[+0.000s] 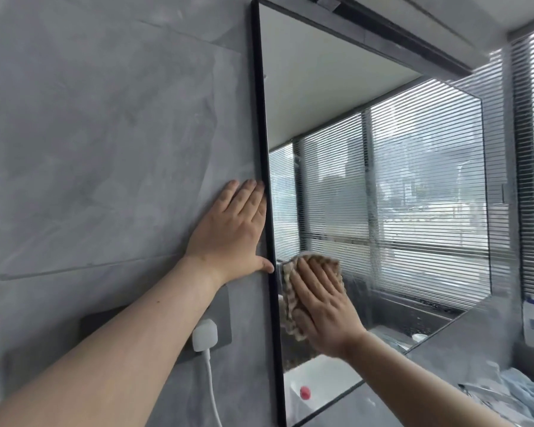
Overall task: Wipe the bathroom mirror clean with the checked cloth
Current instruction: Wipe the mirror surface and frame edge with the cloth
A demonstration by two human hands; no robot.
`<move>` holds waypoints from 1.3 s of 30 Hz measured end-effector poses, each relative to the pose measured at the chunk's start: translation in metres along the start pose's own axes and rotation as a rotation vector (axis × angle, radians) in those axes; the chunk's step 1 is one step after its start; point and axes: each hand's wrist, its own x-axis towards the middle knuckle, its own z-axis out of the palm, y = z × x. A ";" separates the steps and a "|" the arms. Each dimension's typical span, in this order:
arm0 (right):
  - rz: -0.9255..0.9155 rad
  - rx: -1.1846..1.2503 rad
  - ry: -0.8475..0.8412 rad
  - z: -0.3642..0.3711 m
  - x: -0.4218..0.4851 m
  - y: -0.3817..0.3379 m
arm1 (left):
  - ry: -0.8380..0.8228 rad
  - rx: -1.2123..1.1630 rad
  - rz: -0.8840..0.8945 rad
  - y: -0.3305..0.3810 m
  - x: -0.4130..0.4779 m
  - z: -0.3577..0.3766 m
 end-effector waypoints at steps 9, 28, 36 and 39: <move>0.466 0.132 0.194 -0.020 0.084 0.056 | 0.000 0.001 -0.007 -0.001 0.001 0.003; 0.310 0.110 -0.064 0.051 -0.109 -0.017 | -0.055 0.038 -0.036 0.002 0.001 -0.005; 0.283 0.100 -0.186 0.055 -0.137 -0.023 | -0.076 0.063 -0.048 0.004 0.001 -0.008; 0.328 0.133 -0.125 0.038 -0.088 -0.019 | -0.073 0.072 -0.051 0.003 0.001 -0.008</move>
